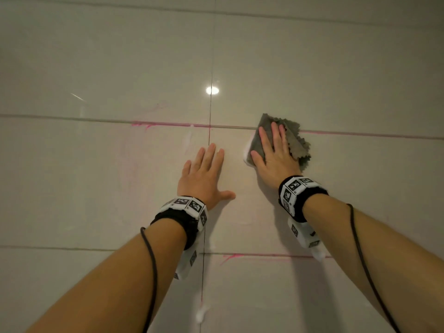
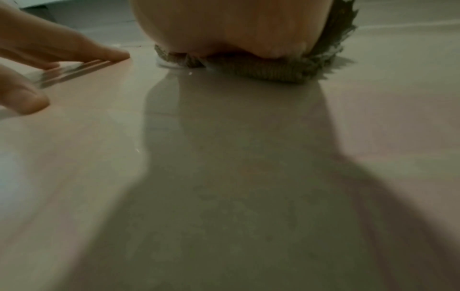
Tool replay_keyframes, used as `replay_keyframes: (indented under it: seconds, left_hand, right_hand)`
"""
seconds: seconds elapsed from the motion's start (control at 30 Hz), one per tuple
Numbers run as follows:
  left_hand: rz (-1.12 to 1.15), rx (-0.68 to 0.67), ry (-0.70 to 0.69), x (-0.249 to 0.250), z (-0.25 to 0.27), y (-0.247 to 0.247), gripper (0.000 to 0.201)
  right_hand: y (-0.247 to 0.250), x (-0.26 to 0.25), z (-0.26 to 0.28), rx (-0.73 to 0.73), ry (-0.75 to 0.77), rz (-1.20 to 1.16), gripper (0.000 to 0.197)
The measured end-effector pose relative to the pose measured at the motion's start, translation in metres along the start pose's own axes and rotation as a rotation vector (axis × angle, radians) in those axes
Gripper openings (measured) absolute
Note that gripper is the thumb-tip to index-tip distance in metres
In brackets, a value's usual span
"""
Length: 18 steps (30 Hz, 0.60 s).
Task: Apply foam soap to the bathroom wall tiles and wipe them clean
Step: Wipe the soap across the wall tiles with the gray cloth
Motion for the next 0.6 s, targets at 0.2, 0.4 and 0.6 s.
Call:
replay_keyframes:
  seconds: [0.2,0.4,0.6]
  left_hand:
    - [0.01,-0.007,-0.008,-0.015,0.003,-0.008,0.116]
    - [0.024,-0.035,0.029,-0.012,0.006,-0.009,0.116]
    - [0.035,-0.102,0.065,-0.009,0.008,-0.004,0.116]
  right_hand:
    - [-0.012,-0.018,0.006,-0.075,0.059,0.019,0.067]
    - [-0.01,-0.005,0.041,-0.087,0.031,-0.238,0.056]
    - [0.013,0.033,0.057,-0.017,-0.163,-0.36,0.097]
Point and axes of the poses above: each hand's wrist, its own z-axis away from the middle knuckle, its own y-axis out of the back of the hand, x = y × z, the point moved 3 cm from there along -z, towards the middle knuckle, and after that the axes turned 15 degrees about -z, right-handed, at the moved point
